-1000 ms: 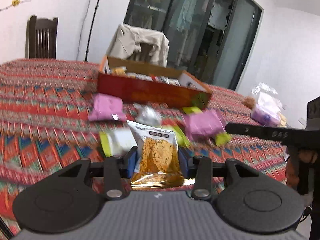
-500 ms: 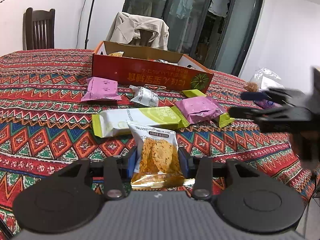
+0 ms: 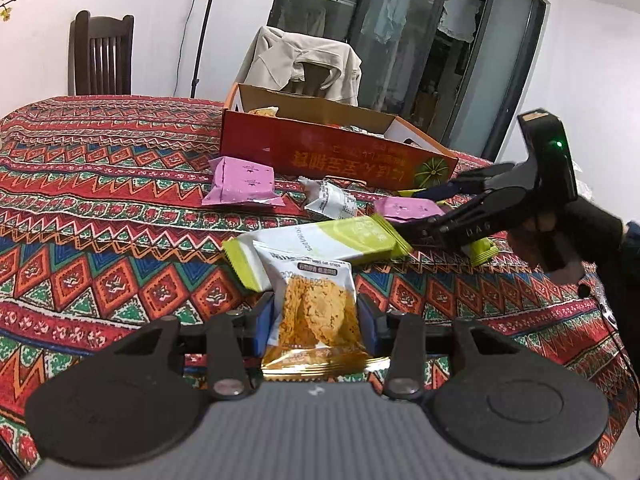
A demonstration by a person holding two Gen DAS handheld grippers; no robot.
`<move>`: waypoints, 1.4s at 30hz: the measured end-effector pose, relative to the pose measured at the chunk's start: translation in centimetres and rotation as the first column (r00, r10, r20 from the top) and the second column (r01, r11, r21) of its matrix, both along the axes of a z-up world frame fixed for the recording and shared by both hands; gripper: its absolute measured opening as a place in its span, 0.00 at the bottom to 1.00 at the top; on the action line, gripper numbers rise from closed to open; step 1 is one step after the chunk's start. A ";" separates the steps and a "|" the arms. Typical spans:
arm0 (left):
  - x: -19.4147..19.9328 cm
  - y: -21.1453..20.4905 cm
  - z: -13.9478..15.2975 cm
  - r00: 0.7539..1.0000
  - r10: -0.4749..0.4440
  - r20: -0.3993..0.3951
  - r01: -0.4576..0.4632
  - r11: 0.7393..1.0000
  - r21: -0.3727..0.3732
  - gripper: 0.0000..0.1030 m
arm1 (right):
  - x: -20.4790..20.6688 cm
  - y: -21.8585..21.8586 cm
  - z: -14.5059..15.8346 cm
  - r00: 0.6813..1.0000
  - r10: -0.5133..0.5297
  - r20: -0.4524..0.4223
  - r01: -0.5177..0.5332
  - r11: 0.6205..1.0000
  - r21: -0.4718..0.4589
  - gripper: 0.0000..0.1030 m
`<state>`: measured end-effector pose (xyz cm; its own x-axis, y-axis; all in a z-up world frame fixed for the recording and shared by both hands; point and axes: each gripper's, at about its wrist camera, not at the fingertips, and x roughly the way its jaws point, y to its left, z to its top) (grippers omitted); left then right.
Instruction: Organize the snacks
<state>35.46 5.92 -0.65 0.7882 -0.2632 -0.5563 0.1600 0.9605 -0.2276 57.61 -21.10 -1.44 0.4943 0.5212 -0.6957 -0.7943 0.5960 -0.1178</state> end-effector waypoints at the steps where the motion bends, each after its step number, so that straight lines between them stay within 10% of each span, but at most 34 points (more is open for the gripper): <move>1: 0.1 0.0 0.0 1.000 -0.002 -0.002 0.002 1.000 0.000 0.43 | 0.6 -0.3 -0.2 0.999 -0.013 -0.042 0.015 0.998 0.053 0.78; 7: -0.2 -0.3 -0.1 1.000 -0.006 -0.006 0.006 1.000 0.003 0.43 | -1.2 -1.3 -1.2 0.989 -0.102 -0.110 0.119 0.981 0.153 0.61; 23: -2.0 -4.8 0.8 0.993 -0.120 0.006 0.120 0.993 0.018 0.43 | -18.6 -7.8 -2.2 0.902 -0.391 -0.182 0.431 0.845 0.318 0.58; 34: -0.4 -3.9 2.4 0.993 -0.116 0.024 0.116 0.993 -0.003 0.43 | -18.2 -8.6 -1.7 0.899 -0.402 -0.175 0.439 0.826 0.353 0.58; 42: 9.9 -2.0 9.5 0.975 -0.145 0.167 0.144 0.989 0.021 0.43 | -12.2 -9.5 4.1 0.916 -0.396 -0.069 0.384 0.811 0.441 0.58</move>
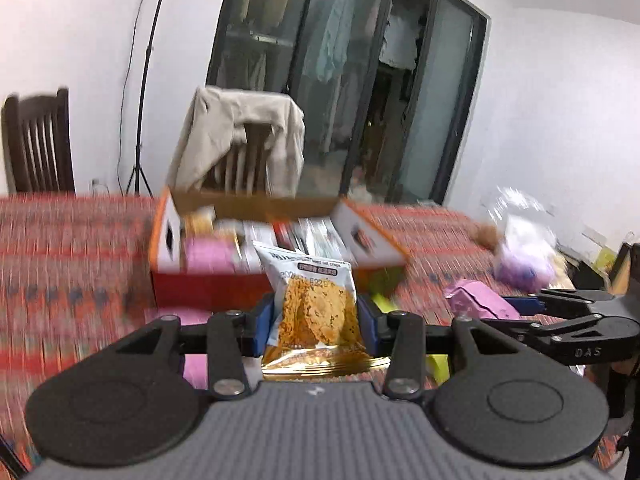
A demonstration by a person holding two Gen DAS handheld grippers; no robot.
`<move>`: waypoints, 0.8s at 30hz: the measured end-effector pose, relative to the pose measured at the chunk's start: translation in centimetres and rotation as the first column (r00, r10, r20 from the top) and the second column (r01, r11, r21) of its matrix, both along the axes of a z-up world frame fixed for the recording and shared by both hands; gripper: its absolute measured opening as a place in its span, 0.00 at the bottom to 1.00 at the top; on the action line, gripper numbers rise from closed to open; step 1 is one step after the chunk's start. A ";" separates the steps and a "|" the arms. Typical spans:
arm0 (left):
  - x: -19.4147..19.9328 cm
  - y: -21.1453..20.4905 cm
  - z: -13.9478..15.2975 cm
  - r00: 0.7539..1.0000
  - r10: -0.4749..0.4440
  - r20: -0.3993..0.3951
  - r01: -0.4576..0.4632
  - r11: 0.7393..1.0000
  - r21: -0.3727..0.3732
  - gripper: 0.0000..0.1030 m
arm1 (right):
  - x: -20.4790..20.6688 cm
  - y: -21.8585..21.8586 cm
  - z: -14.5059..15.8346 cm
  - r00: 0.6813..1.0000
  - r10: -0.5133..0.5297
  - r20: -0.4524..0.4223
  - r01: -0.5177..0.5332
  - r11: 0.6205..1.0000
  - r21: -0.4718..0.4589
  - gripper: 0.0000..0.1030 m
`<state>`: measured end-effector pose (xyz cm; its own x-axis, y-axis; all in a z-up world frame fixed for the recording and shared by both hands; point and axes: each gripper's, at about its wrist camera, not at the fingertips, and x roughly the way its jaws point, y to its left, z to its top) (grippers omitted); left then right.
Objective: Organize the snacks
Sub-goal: 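Carry both packets into the box and open both grippers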
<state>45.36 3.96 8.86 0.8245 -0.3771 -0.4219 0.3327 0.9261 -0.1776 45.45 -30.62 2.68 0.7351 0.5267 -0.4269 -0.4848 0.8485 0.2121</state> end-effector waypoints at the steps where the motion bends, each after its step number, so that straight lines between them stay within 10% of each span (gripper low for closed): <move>1: 1.7 0.2 0.4 1.000 0.003 -0.001 -0.003 1.000 -0.003 0.43 | 1.8 0.1 1.1 1.000 -0.008 0.026 0.008 1.000 -0.011 0.58; 13: 25.9 -0.6 -2.9 0.946 0.103 -0.306 -0.126 0.990 -0.056 0.43 | 25.4 4.4 2.6 0.987 -0.146 -0.063 0.135 0.980 -0.147 0.58; 20: 31.6 -2.7 -5.8 0.906 0.143 -0.398 -0.136 0.990 0.045 0.57 | 32.9 8.6 -0.1 0.971 -0.196 -0.134 0.154 0.949 -0.276 0.58; 24: 31.0 -1.7 -5.0 0.924 0.126 -0.361 -0.125 0.992 0.028 0.67 | 35.2 10.2 -1.5 0.957 -0.252 -0.143 0.183 0.908 -0.377 0.68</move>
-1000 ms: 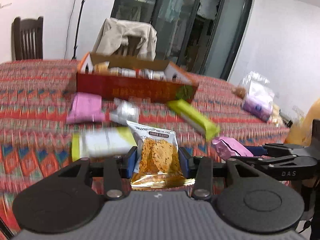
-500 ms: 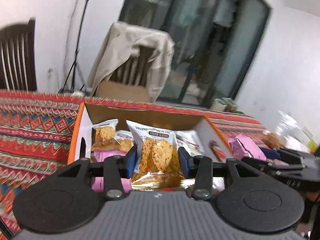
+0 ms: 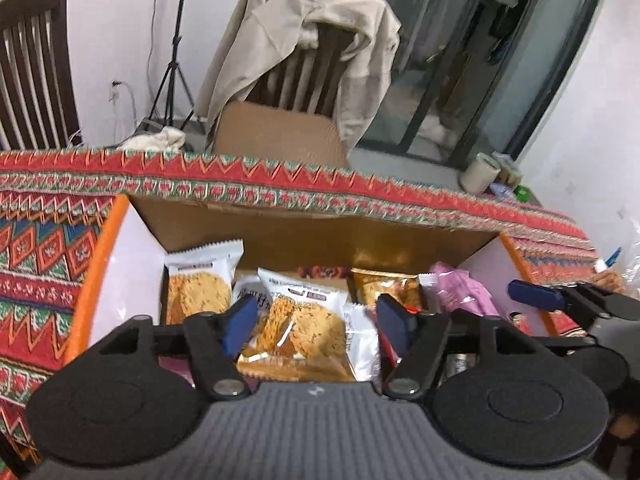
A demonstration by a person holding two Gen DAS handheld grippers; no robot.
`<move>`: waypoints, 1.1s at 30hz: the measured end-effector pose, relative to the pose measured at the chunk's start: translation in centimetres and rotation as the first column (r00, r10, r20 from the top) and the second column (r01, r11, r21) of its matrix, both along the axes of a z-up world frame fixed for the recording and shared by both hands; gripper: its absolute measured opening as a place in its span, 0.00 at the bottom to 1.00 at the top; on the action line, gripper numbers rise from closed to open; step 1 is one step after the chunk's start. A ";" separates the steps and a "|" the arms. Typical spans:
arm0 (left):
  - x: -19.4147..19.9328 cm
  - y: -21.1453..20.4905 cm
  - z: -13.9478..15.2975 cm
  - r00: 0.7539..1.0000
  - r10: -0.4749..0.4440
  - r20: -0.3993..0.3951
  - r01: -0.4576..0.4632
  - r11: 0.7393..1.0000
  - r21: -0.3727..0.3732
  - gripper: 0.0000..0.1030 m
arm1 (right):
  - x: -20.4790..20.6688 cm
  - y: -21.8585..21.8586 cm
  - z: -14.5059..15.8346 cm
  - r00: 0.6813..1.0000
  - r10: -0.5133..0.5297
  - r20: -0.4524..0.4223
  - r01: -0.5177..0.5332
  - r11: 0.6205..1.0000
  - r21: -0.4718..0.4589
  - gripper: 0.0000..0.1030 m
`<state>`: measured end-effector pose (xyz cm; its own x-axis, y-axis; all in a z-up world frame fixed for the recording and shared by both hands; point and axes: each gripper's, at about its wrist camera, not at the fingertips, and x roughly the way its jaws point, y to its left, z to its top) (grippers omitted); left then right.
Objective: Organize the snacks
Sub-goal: 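Carry both packets into the box and open both grippers, then move both grippers back over the snack pile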
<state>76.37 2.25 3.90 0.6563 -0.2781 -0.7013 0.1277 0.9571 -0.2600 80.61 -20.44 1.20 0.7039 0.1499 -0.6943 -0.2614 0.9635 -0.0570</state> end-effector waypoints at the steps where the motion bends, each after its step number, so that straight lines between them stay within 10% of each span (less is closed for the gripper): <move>1: -0.3 0.3 0.3 1.000 -0.010 0.007 0.010 1.000 0.003 0.67 | 0.1 0.0 0.0 1.000 -0.006 0.002 0.006 1.000 0.000 0.69; 13: -9.3 3.2 6.4 0.993 -0.022 0.113 0.013 0.997 0.080 0.80 | -5.2 -1.7 5.6 0.992 0.052 0.113 -0.057 0.998 0.038 0.80; 23: -28.4 6.1 10.9 0.933 0.000 0.361 -0.045 0.992 0.117 0.97 | -21.7 -7.1 10.5 0.956 0.131 0.264 -0.159 0.984 0.085 0.89; 33: -44.6 3.4 6.7 0.880 -0.013 0.475 -0.092 0.976 0.197 1.00 | -38.8 -10.5 9.4 0.909 0.146 0.391 -0.221 0.963 0.154 0.99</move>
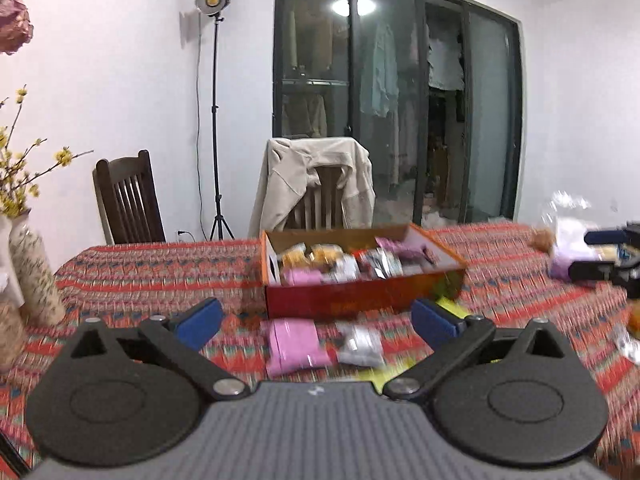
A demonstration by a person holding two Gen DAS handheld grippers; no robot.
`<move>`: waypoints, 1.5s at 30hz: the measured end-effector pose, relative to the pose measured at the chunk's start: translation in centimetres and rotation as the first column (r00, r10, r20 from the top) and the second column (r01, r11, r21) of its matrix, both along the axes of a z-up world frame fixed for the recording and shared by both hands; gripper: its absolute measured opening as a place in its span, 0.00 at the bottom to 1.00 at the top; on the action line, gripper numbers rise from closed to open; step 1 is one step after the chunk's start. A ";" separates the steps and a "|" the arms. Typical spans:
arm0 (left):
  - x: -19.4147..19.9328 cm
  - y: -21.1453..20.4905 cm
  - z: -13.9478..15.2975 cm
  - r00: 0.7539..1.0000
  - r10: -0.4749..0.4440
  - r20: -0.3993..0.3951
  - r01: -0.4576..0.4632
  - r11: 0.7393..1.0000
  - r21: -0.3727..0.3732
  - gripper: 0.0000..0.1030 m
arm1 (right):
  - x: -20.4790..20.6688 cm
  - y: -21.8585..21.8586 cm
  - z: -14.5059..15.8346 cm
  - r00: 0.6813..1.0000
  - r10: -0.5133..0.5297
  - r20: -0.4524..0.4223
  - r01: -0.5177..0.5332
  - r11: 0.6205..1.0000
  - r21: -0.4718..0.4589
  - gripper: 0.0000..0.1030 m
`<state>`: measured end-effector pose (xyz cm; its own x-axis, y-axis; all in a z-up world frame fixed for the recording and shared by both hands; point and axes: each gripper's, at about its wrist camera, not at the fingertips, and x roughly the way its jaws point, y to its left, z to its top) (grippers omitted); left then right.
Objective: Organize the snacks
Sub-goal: 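Move both grippers back over the snack pile, then grasp a white sachet with the right gripper while the left grasps a pink packet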
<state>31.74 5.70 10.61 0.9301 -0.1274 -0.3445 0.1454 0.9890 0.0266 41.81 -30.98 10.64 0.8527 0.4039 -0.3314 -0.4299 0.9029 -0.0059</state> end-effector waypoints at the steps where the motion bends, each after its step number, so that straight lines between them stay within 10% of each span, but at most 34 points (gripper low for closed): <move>1: -1.1 -0.3 -0.6 1.000 0.002 0.001 -0.002 1.000 0.012 1.00 | -1.5 -0.1 -0.4 1.000 0.005 -0.001 -0.005 1.000 0.006 0.99; 16: -6.5 -0.9 -7.3 0.984 0.036 -0.177 -0.050 0.996 -0.074 1.00 | -10.8 0.5 -10.1 0.985 -0.052 -0.163 0.053 0.999 0.001 0.99; 25: -4.5 -0.6 -7.9 0.981 0.031 -0.194 -0.049 0.995 -0.088 1.00 | -9.9 1.3 -10.0 0.986 -0.033 -0.164 0.036 0.999 0.018 0.99; 35: -0.3 4.4 -8.5 0.975 0.116 -0.192 -0.145 0.979 -0.142 1.00 | -0.4 6.2 -10.3 0.935 0.140 -0.324 -0.049 0.960 0.275 0.91; 45: 5.2 7.7 -9.3 0.967 0.128 -0.222 -0.166 0.973 -0.158 1.00 | 14.2 16.2 -12.8 0.903 0.059 -0.426 0.055 0.967 0.251 0.76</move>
